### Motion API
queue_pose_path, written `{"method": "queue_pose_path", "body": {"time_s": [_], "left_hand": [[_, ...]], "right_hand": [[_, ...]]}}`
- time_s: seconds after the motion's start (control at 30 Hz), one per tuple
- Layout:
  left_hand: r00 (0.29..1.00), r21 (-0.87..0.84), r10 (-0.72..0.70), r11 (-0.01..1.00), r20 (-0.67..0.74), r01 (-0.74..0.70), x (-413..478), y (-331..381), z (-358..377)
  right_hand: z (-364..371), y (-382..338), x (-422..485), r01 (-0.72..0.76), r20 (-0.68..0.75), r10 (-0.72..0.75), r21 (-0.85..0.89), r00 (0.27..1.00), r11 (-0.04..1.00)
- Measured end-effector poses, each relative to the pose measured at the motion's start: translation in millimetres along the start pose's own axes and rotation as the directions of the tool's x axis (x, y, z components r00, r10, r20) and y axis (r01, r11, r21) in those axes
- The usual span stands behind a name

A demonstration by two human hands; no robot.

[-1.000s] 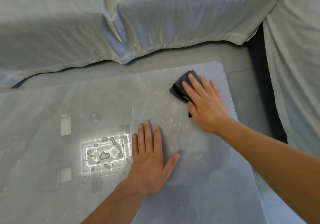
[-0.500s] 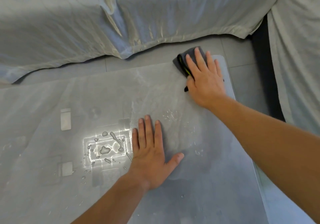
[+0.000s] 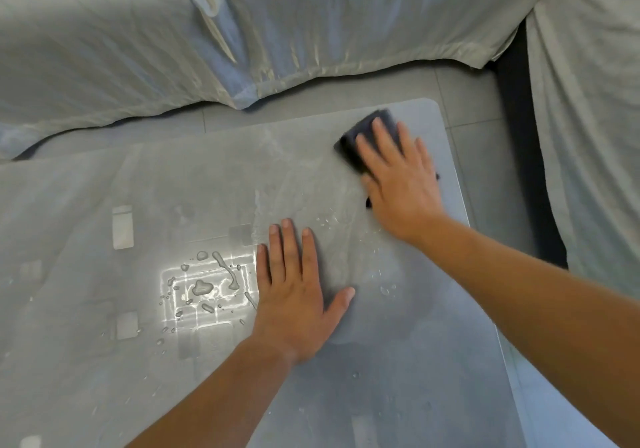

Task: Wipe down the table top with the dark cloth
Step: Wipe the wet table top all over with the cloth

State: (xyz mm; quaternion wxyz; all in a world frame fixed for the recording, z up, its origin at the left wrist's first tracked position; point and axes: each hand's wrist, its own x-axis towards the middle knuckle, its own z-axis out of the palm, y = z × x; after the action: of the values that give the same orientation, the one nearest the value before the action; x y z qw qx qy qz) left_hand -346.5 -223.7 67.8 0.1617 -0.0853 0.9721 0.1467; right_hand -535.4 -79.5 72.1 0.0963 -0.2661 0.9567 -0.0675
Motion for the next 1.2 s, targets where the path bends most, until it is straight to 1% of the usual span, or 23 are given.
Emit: {"method": "queue_pose_path", "body": {"time_s": [0.07, 0.13, 0.17, 0.23, 0.27, 0.3, 0.33, 0.37, 0.43, 0.47, 0.53, 0.57, 0.63, 0.7, 0.73, 0.77, 0.8, 0.87, 0.9, 1.0, 1.1, 1.13, 1.2], "left_hand": [[1.0, -0.001, -0.002, 1.0, 0.009, 0.002, 0.4, 0.9, -0.9], [1.0, -0.001, -0.011, 1.0, 0.019, 0.011, 0.9, 1.0, -2.2], [1.0, -0.003, -0.014, 1.0, 0.028, 0.014, 0.7, 1.0, -3.6], [0.998, -0.02, -0.024, 0.999, 0.049, 0.025, 0.1, 1.6, -5.9], [0.998, -0.031, -0.033, 0.999, 0.062, 0.035, 0.1, 2.0, -7.4], [0.996, -0.039, -0.04, 0.998, 0.075, 0.043, -1.1, 2.2, -9.0], [0.995, -0.047, -0.046, 0.998, 0.085, 0.05, -1.1, 2.6, -10.5], [0.994, -0.056, -0.049, 0.997, 0.094, 0.054, 0.2, 2.8, -11.9], [0.99, -0.07, -0.04, 0.996, 0.135, 0.05, 0.9, 2.1, -16.5], [0.987, -0.078, -0.027, 0.996, 0.159, 0.04, 1.4, 0.7, -18.9], [0.98, -0.089, -0.002, 0.996, 0.201, 0.02, 1.1, -2.0, -22.9], [0.978, -0.095, 0.007, 0.995, 0.21, 0.013, 0.8, -2.5, -24.0], [0.979, -0.096, 0.012, 0.995, 0.204, 0.007, 0.4, -2.7, -24.1], [0.983, -0.103, 0.009, 0.995, 0.185, 0.01, -1.0, -2.0, -22.8], [0.985, -0.116, 0.01, 0.993, 0.174, 0.01, -1.8, -2.3, -22.3], [0.986, -0.136, 0.014, 0.991, 0.168, 0.009, -2.2, -2.8, -22.8], [0.985, -0.16, 0.023, 0.987, 0.17, 0.005, -2.5, -3.4, -24.3], [0.982, -0.215, 0.049, 0.977, 0.184, -0.009, -3.0, -6.7, -30.5], [0.979, -0.25, 0.065, 0.968, 0.193, -0.015, -4.0, -8.9, -35.2], [0.981, -0.31, 0.088, 0.95, 0.172, -0.031, -13.2, -10.0, -42.0], [0.988, -0.245, 0.073, 0.969, 0.137, -0.038, -28.5, -4.0, -35.7], [0.992, -0.253, 0.05, 0.967, 0.116, -0.019, -32.7, -2.1, -32.7], [0.997, -0.296, 0.013, 0.955, 0.082, 0.012, -40.5, 0.3, -28.6]], "right_hand": [[5.6, -0.2, -38.6, 0.24, 0.065, -0.238, -0.029, 0.969, 0.97], [5.6, 21.0, -44.0, 0.364, 0.123, -0.355, -0.058, 0.927, 0.93], [4.0, 32.6, -35.3, 0.332, 0.096, -0.325, -0.069, 0.941, 0.941], [-3.7, 49.2, -14.3, 0.079, 0.013, -0.079, -0.024, 0.997, 0.997], [-6.6, 50.0, -7.7, -0.066, 0.002, 0.066, 0.029, 0.998, 0.997], [-6.0, 43.2, -9.5, -0.159, -0.001, 0.159, 0.068, 0.987, 0.985], [-3.9, 32.3, -18.4, -0.177, -0.014, 0.179, 0.068, 0.984, 0.982], [1.5, 21.5, -32.8, -0.124, -0.034, 0.126, 0.051, 0.991, 0.991], [13.2, 4.6, -75.4, 0.076, -0.025, -0.076, 0.032, 0.997, 0.997], [16.9, 2.9, -94.0, 0.165, 0.016, -0.165, 0.015, 0.986, 0.986], [17.4, 16.1, -102.3, 0.265, 0.086, -0.262, -0.026, 0.961, 0.964], [15.1, 24.3, -95.2, 0.242, 0.066, -0.24, -0.033, 0.969, 0.97], [5.4, 33.3, -72.1, 0.031, 0.018, -0.031, 0.004, 0.999, 1.0], [-0.9, 28.8, -55.7, -0.209, 0.014, 0.208, 0.093, 0.978, 0.974], [-0.4, 19.5, -56.9, -0.244, 0.006, 0.245, 0.105, 0.97, 0.964], [2.9, 8.4, -65.6, -0.212, -0.011, 0.214, 0.093, 0.977, 0.973], [8.6, -2.5, -81.1, -0.13, -0.016, 0.131, 0.078, 0.991, 0.989], [18.1, -18.2, -115.9, 0.057, 0.023, -0.059, 0.056, 0.998, 0.997], [20.4, -21.0, -124.2, 0.101, 0.056, -0.104, 0.046, 0.993, 0.994], [13.9, -23.4, -88.9, 0.046, 0.069, -0.05, 0.053, 0.996, 0.998], [9.3, -41.0, -24.9, -0.073, 0.032, 0.071, 0.079, 0.997, 0.994], [10.3, -47.3, -15.4, -0.066, 0.019, 0.065, 0.065, 0.998, 0.996], [14.7, -51.9, -26.8, 0.052, 0.018, -0.052, 0.0, 0.999, 0.999]]}}
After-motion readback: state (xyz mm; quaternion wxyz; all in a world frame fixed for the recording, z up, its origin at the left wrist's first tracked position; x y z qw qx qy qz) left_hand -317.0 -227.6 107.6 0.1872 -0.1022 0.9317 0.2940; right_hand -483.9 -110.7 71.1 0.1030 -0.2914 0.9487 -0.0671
